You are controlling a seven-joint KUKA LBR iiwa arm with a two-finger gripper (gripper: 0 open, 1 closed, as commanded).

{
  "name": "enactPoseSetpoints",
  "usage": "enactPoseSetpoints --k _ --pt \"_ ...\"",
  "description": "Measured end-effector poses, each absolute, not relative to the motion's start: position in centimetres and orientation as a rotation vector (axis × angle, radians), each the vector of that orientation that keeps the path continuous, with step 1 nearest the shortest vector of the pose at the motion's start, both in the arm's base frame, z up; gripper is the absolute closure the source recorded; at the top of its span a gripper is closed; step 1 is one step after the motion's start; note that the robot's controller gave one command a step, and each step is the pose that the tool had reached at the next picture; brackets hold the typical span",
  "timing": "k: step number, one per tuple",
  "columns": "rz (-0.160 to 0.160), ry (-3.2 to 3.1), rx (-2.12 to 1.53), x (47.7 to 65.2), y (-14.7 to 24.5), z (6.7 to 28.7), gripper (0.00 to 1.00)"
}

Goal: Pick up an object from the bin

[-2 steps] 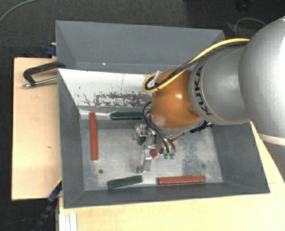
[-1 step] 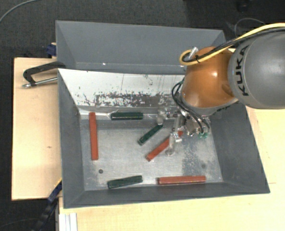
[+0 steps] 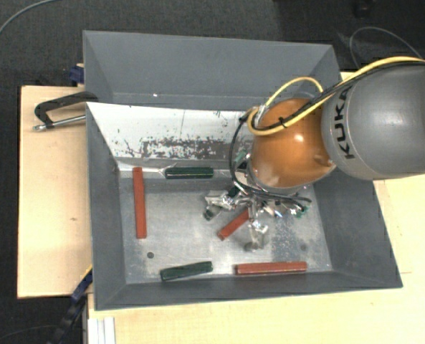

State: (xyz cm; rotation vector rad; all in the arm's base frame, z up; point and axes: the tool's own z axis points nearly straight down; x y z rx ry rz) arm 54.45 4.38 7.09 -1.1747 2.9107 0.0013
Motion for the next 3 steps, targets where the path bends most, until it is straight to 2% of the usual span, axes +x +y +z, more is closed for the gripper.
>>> enactPoseSetpoints --k 1,2,3 --pt "0.001 2.9 -1.169 54.8 4.53 7.58 1.0" --pt "0.002 2.911 -1.172 54.46 4.34 7.13 0.0" --pt "0.002 2.903 -1.169 54.7 4.5 7.5 1.0"
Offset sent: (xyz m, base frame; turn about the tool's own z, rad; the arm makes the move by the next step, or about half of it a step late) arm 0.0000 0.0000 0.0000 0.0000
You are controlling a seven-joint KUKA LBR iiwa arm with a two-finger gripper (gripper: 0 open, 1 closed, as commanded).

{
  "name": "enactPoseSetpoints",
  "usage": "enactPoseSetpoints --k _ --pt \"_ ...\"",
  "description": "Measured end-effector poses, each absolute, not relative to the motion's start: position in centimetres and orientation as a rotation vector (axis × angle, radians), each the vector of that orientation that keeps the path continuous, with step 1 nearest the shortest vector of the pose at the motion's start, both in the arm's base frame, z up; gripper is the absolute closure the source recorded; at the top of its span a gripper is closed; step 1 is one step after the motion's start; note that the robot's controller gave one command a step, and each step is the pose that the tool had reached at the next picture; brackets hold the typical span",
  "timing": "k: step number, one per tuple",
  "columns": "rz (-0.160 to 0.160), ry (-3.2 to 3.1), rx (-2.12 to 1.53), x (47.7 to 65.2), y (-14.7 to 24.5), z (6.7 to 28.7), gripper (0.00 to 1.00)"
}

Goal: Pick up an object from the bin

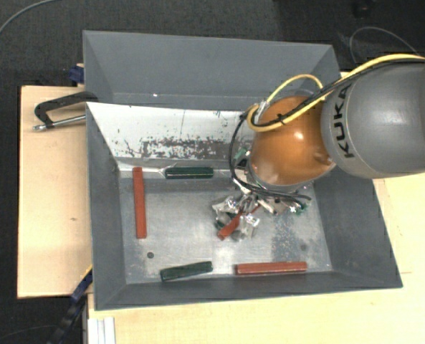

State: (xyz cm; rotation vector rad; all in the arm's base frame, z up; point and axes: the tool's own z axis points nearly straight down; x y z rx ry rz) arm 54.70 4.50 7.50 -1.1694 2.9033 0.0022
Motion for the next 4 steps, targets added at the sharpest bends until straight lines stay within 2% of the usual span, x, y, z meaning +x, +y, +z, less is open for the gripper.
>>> enactPoseSetpoints --k 1,2,3,4 --pt "-0.009 2.875 -1.24 55.1 6.0 7.5 1.0" --pt "0.004 2.871 -1.247 60.6 1.7 7.7 1.0" --pt "-0.006 2.862 -1.263 56.5 2.0 20.5 1.0" --pt "0.001 2.868 -1.266 56.5 2.0 20.0 0.0"
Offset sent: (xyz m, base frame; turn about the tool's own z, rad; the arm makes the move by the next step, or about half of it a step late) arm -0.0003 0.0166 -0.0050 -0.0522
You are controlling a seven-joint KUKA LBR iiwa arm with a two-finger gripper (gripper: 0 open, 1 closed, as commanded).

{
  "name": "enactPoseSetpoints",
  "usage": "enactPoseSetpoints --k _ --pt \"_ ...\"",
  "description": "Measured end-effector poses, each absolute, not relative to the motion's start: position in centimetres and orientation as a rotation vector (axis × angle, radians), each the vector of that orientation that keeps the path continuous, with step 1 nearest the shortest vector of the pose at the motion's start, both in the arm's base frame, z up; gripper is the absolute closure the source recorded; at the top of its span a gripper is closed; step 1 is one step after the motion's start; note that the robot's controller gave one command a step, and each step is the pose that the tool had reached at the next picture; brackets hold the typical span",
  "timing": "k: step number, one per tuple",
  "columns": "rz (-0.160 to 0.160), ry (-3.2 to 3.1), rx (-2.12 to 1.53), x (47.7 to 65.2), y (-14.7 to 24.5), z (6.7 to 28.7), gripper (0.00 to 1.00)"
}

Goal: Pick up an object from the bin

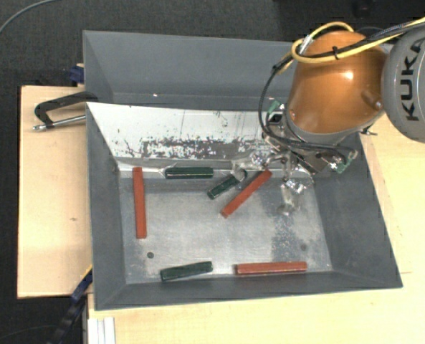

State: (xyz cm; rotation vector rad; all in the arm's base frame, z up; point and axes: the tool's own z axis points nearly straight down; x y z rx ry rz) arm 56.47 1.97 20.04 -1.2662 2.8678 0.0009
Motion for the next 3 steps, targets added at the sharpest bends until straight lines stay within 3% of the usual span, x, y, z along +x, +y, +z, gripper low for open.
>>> enactPoseSetpoints --k 1,2,3 --pt "0.007 2.821 -1.386 59.6 2.6 8.4 0.0" --pt "0.003 2.79 -1.436 58.8 2.6 7.1 0.0" --pt "-0.001 2.781 -1.431 59.1 2.7 7.6 1.0"
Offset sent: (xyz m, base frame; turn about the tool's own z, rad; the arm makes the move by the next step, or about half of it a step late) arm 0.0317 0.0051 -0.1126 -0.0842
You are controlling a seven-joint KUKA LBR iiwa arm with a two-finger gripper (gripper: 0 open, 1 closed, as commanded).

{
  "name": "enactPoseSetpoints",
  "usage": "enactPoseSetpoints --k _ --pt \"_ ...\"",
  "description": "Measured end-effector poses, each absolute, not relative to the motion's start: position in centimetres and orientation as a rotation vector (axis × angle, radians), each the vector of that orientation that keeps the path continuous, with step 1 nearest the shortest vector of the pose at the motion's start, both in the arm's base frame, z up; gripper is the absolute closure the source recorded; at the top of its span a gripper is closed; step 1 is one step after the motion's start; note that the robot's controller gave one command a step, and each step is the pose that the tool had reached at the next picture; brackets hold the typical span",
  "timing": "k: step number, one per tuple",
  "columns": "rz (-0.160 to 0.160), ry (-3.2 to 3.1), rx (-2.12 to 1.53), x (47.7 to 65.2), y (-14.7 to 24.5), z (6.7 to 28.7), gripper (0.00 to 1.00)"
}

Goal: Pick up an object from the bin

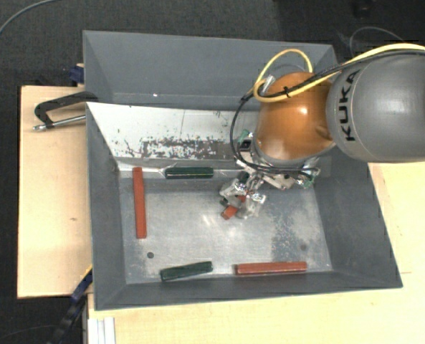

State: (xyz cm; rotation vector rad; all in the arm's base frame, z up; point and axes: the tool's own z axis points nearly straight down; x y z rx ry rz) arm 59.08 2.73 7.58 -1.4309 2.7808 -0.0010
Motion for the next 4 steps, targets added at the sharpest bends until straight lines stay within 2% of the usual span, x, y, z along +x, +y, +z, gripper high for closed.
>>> enactPoseSetpoints --k 1,2,3,4 --pt "0.001 2.789 -1.435 58.8 2.5 7.2 0.0" --pt "0.0 2.781 -1.43 59.1 2.8 7.6 1.0" --pt "0.001 2.789 -1.435 58.8 2.6 7.2 0.0" --pt "-0.001 2.878 -1.237 59.9 -1.7 7.2 0.0"
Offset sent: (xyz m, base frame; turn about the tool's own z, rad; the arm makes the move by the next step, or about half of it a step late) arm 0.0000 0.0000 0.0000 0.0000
